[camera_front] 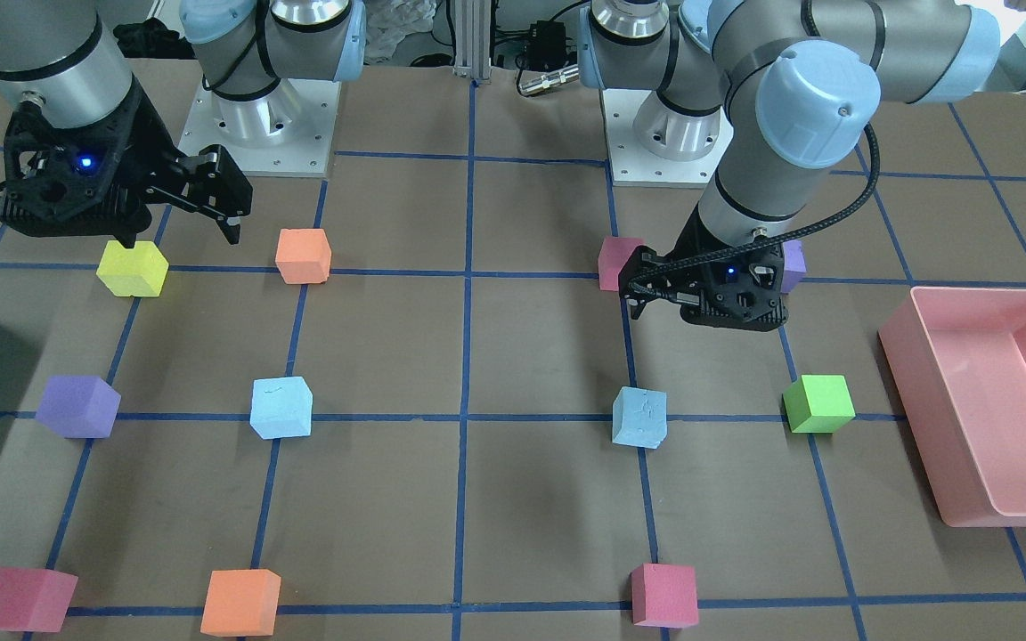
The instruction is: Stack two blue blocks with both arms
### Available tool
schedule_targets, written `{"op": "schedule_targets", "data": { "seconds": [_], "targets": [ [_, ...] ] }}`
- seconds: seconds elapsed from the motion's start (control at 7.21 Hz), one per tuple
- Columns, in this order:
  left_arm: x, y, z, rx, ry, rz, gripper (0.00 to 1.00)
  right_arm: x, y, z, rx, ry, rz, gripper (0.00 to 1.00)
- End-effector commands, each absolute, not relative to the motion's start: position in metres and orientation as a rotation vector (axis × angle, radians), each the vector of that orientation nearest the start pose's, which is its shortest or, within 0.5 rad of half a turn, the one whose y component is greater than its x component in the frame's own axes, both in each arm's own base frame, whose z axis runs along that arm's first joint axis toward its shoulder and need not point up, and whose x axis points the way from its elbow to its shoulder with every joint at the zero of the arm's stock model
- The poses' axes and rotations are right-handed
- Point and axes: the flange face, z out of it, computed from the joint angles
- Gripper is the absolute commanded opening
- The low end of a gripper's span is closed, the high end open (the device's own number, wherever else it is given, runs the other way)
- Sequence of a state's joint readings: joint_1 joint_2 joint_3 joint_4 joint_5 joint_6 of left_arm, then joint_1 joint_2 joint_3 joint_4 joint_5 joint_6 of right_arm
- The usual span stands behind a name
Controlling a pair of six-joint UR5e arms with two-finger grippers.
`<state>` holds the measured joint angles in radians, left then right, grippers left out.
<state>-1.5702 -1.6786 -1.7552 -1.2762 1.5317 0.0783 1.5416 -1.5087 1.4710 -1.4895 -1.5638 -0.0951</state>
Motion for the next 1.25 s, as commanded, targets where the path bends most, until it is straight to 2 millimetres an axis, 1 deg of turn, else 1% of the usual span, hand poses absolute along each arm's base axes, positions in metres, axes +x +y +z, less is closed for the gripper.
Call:
{"op": "schedule_targets", "data": {
  "seconds": [0.0,0.14,0.28,0.42,0.83,0.97,1.11],
  "targets": [
    [-0.142,-0.51,0.417,0.144,3.165,-0.069,1.0,0.119,-0.519,0.495,-0.103,3.132,0.071,1.0],
    [-0.141,-0.511,0.449,0.143,3.164,-0.014,1.0,0.119,-0.519,0.495,-0.103,3.13,0.067,1.0],
    [-0.142,-0.508,0.475,0.143,3.165,0.035,1.0,0.119,-0.519,0.496,-0.103,3.126,0.061,1.0],
    [-0.142,-0.506,0.474,0.135,3.165,0.059,1.0,0.12,-0.52,0.495,-0.105,3.118,0.06,1.0],
    [-0.14,-0.519,0.449,0.142,3.17,0.122,1.0,0.12,-0.52,0.494,-0.102,3.117,0.063,1.0],
    [-0.14,-0.524,0.427,0.126,3.17,0.173,1.0,0.12,-0.52,0.494,-0.102,3.117,0.065,1.0],
    [-0.141,-0.534,0.402,0.123,3.172,0.073,1.0,0.12,-0.52,0.493,-0.105,3.121,0.07,1.0]
  ]
}}
